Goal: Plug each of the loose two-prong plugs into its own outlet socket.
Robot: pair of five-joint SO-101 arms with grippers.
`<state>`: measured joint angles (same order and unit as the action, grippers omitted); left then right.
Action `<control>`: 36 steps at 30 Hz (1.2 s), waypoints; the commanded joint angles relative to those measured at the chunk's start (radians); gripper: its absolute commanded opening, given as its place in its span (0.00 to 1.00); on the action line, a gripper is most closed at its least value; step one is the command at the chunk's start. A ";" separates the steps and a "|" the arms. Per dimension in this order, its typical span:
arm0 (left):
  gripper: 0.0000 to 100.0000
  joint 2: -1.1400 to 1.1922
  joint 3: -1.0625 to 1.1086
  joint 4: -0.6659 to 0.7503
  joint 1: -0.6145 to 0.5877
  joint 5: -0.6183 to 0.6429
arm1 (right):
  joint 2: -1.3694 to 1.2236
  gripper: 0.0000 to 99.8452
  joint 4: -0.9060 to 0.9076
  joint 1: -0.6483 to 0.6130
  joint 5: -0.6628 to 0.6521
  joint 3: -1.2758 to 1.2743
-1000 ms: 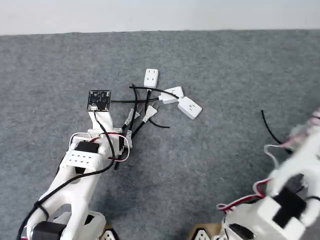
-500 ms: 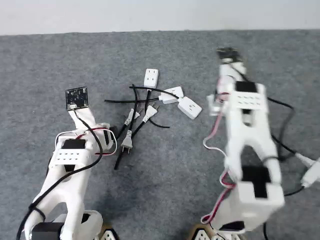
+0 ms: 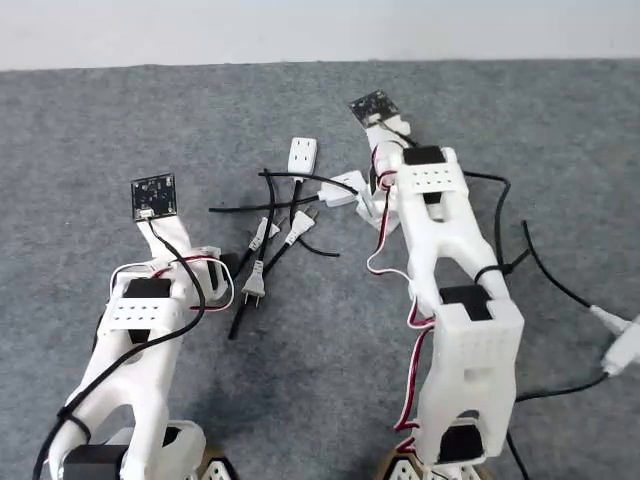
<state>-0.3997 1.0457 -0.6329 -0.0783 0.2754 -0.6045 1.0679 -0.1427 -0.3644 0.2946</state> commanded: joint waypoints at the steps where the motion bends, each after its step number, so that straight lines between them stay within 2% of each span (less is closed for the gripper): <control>1: 0.25 -0.003 -0.062 -0.008 -0.009 0.006 | -0.031 0.17 -0.007 0.015 -0.052 0.054; 7: 0.25 -0.003 -0.062 -0.008 -0.009 0.006 | -0.074 0.17 0.130 -0.077 -0.230 0.055; 12: 0.25 -0.003 -0.061 -0.009 -0.009 0.006 | -0.093 0.17 0.165 -0.107 -0.388 0.057; 14: 0.25 -0.003 -0.061 -0.009 -0.009 0.005 | -0.094 0.17 0.170 -0.110 -0.407 0.057; 16: 0.25 -0.003 -0.061 -0.009 -0.009 0.005 | -0.094 0.13 0.163 -0.107 -0.388 0.057; 19: 0.25 -0.003 -0.061 -0.009 -0.009 0.005 | -0.090 0.00 0.153 -0.105 -0.367 0.057; 23: 0.25 -0.003 -0.061 -0.008 -0.009 0.005 | -0.050 0.01 0.166 -0.076 -0.267 0.055; 29: 0.25 -0.003 -0.061 -0.008 -0.008 0.005 | 0.180 0.01 0.328 -0.025 -0.069 0.029; 32: 0.25 -0.003 -0.061 -0.009 -0.005 0.005 | 0.317 0.01 0.338 -0.044 0.028 -0.112; 36: 0.25 -0.003 -0.059 -0.011 -0.003 0.005 | 0.572 0.01 0.193 -0.105 0.184 -0.437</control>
<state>-0.3997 1.0457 -0.6329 -0.0783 0.2754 -0.2608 1.3564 -0.2117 -0.2908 0.0522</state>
